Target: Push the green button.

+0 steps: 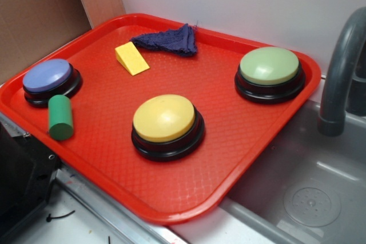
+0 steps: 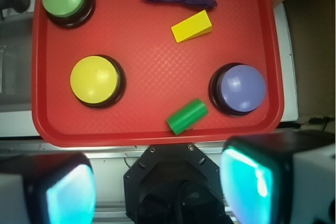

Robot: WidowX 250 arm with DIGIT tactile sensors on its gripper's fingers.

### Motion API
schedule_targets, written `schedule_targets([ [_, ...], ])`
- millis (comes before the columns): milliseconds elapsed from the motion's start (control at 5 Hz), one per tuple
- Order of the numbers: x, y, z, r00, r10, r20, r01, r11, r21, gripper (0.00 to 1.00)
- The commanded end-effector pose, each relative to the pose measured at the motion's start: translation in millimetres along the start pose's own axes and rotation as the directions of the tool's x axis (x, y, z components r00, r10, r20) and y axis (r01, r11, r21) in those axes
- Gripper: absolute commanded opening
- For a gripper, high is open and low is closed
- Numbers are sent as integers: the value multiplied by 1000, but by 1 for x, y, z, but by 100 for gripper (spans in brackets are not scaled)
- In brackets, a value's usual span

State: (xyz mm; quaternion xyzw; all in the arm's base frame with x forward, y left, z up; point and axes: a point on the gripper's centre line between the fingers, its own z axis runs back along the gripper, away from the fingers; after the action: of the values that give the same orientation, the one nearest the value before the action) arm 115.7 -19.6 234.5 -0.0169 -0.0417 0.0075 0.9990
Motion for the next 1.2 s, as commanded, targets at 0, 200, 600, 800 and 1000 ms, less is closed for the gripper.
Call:
schedule_targets([
  [0, 0, 0, 0, 1000, 0, 0, 0, 1000, 0, 100],
  [200, 44, -20, -43, 997, 22, 72, -19, 999, -46, 100],
  [600, 77, -31, -72, 994, 64, 84, -56, 994, -92, 100],
  [800, 77, -31, -72, 994, 64, 84, -56, 994, -92, 100],
  [1000, 77, -31, -72, 994, 64, 84, -56, 994, -92, 100],
])
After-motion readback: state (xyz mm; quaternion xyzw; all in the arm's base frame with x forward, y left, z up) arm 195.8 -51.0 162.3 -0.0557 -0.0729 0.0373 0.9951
